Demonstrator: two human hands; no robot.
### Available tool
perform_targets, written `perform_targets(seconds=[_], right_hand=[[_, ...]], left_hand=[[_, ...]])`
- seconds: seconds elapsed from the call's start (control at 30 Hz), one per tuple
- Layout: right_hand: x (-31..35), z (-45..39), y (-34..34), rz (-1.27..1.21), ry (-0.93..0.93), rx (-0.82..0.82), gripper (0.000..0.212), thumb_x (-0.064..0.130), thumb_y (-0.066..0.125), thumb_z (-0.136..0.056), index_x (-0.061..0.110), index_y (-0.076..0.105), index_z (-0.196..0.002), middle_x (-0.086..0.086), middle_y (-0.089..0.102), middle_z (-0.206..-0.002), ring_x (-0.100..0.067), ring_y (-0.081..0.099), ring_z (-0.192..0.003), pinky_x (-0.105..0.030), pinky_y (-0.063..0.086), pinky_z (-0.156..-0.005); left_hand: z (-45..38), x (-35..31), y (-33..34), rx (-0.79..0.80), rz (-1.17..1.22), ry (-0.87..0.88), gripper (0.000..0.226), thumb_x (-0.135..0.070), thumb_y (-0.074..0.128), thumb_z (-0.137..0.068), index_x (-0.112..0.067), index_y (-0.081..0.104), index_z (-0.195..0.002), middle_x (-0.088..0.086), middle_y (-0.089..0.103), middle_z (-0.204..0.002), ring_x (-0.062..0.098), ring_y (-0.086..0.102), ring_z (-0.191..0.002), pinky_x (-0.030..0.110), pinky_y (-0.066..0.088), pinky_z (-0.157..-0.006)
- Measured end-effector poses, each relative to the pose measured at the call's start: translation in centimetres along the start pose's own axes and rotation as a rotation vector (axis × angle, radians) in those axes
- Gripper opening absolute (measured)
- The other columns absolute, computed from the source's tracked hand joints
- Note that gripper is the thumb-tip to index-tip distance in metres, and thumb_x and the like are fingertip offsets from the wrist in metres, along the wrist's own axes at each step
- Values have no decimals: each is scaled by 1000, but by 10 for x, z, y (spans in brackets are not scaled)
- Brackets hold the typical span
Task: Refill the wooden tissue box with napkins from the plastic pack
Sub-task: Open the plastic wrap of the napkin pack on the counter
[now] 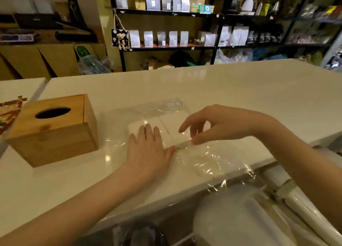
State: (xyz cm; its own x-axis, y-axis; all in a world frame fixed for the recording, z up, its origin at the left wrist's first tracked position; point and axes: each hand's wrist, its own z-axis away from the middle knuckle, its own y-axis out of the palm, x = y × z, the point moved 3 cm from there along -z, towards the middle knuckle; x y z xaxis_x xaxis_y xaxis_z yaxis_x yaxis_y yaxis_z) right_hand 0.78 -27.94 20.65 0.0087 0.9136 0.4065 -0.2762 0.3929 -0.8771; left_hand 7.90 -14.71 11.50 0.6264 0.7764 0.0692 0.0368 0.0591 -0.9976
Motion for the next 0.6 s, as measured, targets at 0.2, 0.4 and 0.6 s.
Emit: perform_targets(seconds=[0.2,0.4,0.6], right_hand=[[-37,-44,44,110,149,42,62,47,30,-95,22,8,-148,3,4,-159,-12,0,-145,-31,2,-115],[-56,-82,51,117,154,-106,59,53,16,-94,30,0,-147,5,-8,-158,-11,-10,-144,-40,-6,-117],[-65,-105,49,136,150,-174,57,51,13,-95,30,-2,-146,5,-9,-158,-10,-10,-144,-41,-8,-117]], left_hand=[[-19,14,3,-2,96,-5,70,-52,12,-92,-9,2,-146,13,1,-157,23,-1,-145,42,3,-116],[-61,36,8,-13,224,-1,65,-47,14,-94,-11,4,-147,11,0,-158,21,-3,-145,40,-1,-117],[-86,48,11,-17,273,16,62,-46,13,-95,-13,3,-147,8,-2,-158,18,-5,-145,39,-4,-117]])
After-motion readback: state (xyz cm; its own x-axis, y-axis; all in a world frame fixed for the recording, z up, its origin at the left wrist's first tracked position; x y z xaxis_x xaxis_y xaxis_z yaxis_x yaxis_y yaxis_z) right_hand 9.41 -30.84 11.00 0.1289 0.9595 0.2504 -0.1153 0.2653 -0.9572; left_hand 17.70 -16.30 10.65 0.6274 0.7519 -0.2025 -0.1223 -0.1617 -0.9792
